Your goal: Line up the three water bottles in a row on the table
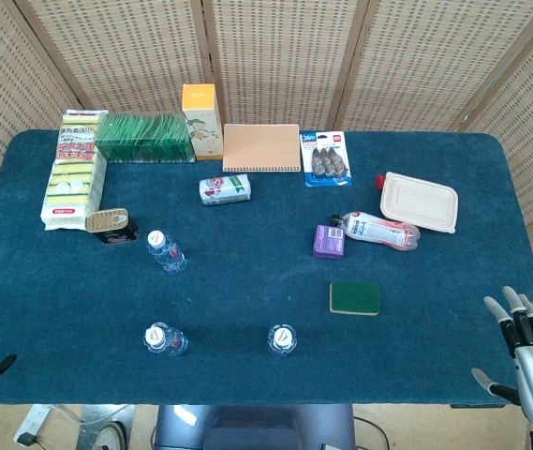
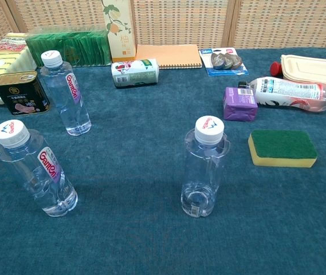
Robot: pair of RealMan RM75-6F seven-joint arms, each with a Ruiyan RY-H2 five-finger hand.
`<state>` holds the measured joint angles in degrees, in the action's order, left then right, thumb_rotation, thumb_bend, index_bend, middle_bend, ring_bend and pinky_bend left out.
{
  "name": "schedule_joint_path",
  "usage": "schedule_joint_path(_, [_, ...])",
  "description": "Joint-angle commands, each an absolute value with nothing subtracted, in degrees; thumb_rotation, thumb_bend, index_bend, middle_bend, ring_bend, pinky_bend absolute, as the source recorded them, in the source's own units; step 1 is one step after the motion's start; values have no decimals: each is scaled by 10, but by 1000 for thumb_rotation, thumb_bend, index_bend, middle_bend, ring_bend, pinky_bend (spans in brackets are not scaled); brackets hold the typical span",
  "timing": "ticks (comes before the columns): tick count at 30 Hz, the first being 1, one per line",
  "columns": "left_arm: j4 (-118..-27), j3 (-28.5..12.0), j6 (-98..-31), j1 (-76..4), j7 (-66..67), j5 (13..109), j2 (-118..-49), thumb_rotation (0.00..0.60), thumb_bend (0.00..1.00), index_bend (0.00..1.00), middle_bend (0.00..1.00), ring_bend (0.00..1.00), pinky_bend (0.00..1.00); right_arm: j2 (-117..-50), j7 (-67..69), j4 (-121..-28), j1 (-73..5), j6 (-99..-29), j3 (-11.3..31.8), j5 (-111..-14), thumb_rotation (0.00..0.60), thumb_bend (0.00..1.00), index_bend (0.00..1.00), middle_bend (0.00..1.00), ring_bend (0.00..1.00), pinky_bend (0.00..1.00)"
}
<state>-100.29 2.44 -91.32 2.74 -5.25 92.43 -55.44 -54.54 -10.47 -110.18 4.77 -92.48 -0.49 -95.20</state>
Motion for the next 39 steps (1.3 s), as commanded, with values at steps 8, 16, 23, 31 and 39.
schedule_joint_path(8, [-1001,29,-913,29,-89,925,-544,600,132,0,0,0,0,-535,-64,-1098,20,-865,-19,-956,600,13,108,44,0,1])
schedule_joint_path(16, [-1014,39,-907,28,-105,940,-531,600,132,0,0,0,0,-542,161,-1021,-81,-752,-23,-1008,600,0,107,102,32,17])
schedule_joint_path(23, [-1016,39,-905,25,-100,943,-532,600,133,0,0,0,0,-615,324,-930,-160,-740,-27,-1091,600,0,106,104,46,74])
schedule_joint_path(31, [-1014,37,-902,25,-103,932,-532,600,132,0,0,0,0,-677,387,-897,-221,-712,-33,-1107,600,0,104,96,46,84])
schedule_joint_path(39, [-1013,35,-897,22,-105,926,-533,600,133,0,0,0,0,-709,373,-910,-270,-670,-36,-1102,600,0,96,94,46,84])
